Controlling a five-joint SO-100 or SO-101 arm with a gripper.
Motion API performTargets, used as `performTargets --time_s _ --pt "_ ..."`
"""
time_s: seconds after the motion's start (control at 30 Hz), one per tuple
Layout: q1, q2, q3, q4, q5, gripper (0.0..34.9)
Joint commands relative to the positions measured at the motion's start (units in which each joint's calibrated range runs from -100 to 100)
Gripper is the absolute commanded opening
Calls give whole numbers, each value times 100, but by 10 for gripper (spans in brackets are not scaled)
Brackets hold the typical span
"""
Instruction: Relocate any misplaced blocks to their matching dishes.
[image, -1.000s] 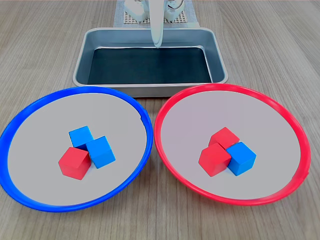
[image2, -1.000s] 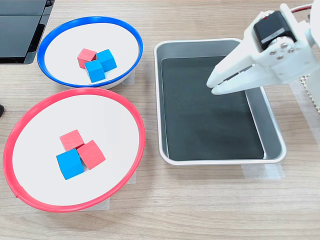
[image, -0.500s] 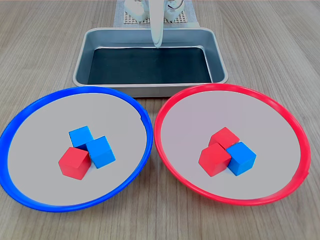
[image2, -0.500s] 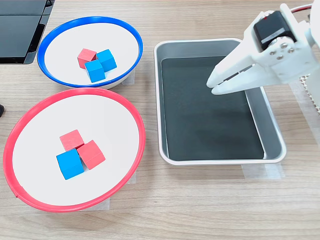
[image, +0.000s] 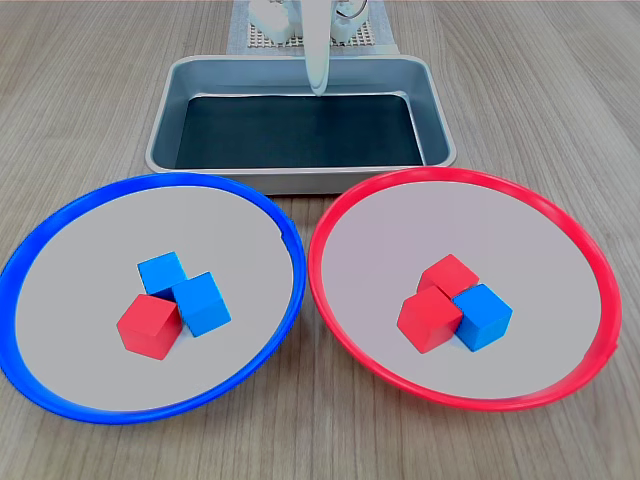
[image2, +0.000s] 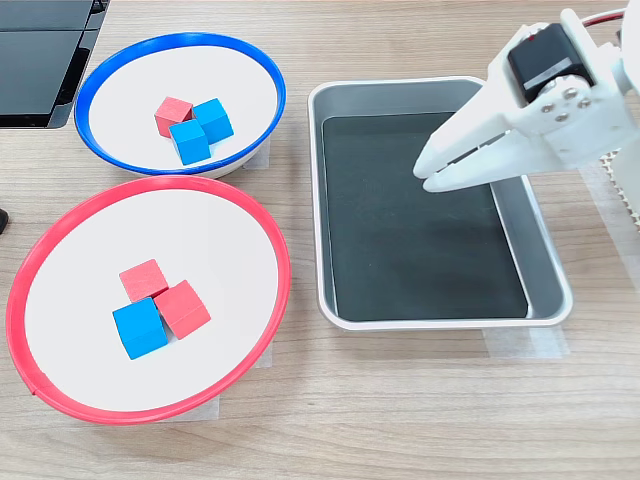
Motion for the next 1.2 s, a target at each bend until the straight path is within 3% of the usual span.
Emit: performTargets --time_s 0.0,0.17,0.67,1.17 --pt "-60 -26 -28 -74 39 4" --pt "-51 358 -437 -223 244 3" --pt "34 5919 -6027 -198 1675 3" --pt "1305 8503 -7802 -949 3643 3"
